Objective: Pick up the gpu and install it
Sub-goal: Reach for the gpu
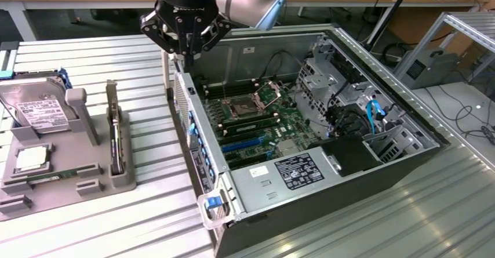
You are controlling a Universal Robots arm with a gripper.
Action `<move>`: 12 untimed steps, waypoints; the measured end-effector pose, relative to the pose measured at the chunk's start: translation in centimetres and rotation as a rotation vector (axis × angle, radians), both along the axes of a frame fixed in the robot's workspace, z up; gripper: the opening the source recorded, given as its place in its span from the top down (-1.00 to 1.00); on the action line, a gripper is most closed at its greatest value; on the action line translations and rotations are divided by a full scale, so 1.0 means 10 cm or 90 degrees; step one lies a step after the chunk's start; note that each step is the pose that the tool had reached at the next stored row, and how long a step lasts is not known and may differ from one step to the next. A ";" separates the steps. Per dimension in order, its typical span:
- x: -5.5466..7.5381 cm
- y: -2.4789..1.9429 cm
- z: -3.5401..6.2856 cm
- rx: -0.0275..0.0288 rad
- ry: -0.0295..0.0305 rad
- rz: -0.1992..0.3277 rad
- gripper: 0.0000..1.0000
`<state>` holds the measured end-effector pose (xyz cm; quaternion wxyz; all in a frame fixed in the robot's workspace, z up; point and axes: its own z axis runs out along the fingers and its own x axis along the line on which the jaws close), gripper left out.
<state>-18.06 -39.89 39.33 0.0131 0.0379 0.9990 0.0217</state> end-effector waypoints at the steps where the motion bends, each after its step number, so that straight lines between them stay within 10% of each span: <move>1: 0.00 0.000 0.000 0.0001 0.0000 0.000 0.79; 12: -0.03 0.000 0.000 0.0001 0.0000 0.000 0.79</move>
